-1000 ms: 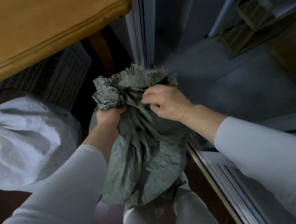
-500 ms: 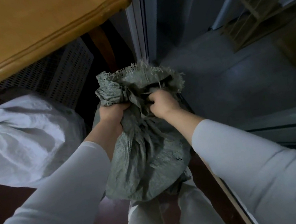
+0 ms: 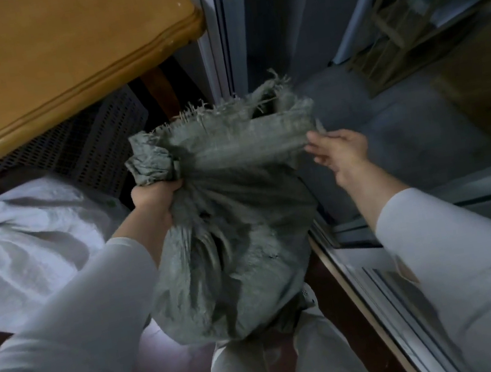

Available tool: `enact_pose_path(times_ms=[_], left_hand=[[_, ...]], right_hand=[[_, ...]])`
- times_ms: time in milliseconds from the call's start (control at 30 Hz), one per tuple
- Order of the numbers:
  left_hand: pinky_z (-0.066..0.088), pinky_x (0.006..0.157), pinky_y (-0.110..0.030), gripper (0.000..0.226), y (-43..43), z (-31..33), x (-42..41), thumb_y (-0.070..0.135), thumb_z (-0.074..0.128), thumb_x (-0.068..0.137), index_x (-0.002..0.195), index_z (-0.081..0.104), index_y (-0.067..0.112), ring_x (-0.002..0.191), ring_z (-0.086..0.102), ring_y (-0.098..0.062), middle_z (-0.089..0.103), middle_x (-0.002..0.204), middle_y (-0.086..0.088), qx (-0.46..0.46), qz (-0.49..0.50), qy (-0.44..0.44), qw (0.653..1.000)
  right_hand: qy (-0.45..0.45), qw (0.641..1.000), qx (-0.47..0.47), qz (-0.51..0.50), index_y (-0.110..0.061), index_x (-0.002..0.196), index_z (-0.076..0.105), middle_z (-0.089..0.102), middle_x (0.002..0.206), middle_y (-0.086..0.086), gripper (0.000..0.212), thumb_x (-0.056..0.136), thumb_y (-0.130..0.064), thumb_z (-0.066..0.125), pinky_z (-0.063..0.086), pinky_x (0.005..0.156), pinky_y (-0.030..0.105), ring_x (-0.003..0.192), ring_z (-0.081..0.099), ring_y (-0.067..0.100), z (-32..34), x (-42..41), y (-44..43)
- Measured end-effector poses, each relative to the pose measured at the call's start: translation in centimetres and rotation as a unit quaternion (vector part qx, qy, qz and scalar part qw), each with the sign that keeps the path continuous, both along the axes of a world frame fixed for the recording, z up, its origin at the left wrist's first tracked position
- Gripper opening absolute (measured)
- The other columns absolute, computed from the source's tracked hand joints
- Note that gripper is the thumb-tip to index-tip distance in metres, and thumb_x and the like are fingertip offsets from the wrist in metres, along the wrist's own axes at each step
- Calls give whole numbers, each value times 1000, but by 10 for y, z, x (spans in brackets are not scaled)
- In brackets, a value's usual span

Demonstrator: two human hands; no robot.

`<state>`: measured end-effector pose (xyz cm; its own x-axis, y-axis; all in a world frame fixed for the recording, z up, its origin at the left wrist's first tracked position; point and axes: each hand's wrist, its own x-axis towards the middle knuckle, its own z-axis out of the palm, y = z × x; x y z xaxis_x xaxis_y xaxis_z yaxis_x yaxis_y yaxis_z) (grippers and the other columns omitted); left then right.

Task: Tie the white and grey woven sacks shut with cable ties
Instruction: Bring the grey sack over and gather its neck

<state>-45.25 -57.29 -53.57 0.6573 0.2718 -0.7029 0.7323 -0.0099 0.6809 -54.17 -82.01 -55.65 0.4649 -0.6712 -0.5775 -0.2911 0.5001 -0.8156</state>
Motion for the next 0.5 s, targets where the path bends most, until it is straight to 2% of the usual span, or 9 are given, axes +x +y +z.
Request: enact_pose_path(times_ms=[67,100,167,200,267,367,400,433,500], left_hand=[[52,86,-51,47,1,0,-4,-6,72,74,117,56,1,101,61,-32,62,114,-14,10,3,1,1000],[51,88,-52,47,0,0,-6,-5,72,73,117,56,1,103,61,-33,62,117,-16,11,6,3,1000],[50,88,-52,47,-1,3,-10,-6,71,75,119,55,1,104,61,-34,61,118,-16,2,6,6,1000],[50,88,-52,47,-2,5,-11,-7,70,75,119,55,1,104,61,-34,61,117,-16,-4,4,5,1000],[51,88,-50,47,-3,7,-14,-8,69,76,119,54,0,101,61,-33,61,118,-18,-11,-1,-4,1000],[50,82,-43,47,-4,9,-17,-10,68,77,120,54,-1,92,59,-27,61,116,-17,-19,-8,-15,1000],[50,80,-42,46,-4,10,-19,-10,67,77,120,54,-2,90,58,-26,61,113,-15,-23,-11,-18,1000],[50,80,-42,46,-3,11,-19,-11,67,76,120,55,-2,89,58,-25,61,111,-15,-24,-13,-20,999],[52,83,-44,46,-2,11,-20,-11,68,75,118,57,-2,89,59,-25,63,114,-17,-24,-18,-20,999]], right_hand=[[37,997,-12,-72,-10,77,47,64,76,14,20,82,3,62,45,37,19,44,64,8,-3,2,-7],[83,993,-38,-81,-7,85,52,65,88,17,11,83,1,59,50,43,23,55,66,12,-4,4,-6],[198,971,-131,-30,-12,113,54,56,121,15,33,81,-7,57,55,79,33,95,62,24,-2,9,1],[233,952,-200,14,-18,125,49,47,132,12,48,78,-10,59,46,95,36,113,53,27,3,9,10],[177,901,-390,75,-22,132,44,37,138,10,66,70,-11,62,31,104,38,128,39,27,24,10,39],[-43,776,-598,196,-14,131,46,44,133,13,70,62,-18,58,28,103,39,127,40,28,54,24,85],[-49,722,-624,295,-11,138,38,40,139,15,79,65,-28,61,23,110,44,133,34,29,58,32,96],[-6,669,-620,410,-10,146,22,30,149,15,97,66,-44,66,10,115,49,140,22,29,58,39,101],[129,540,-578,598,-13,148,-9,8,158,12,136,53,-76,65,-14,113,57,146,-4,28,51,50,103]])
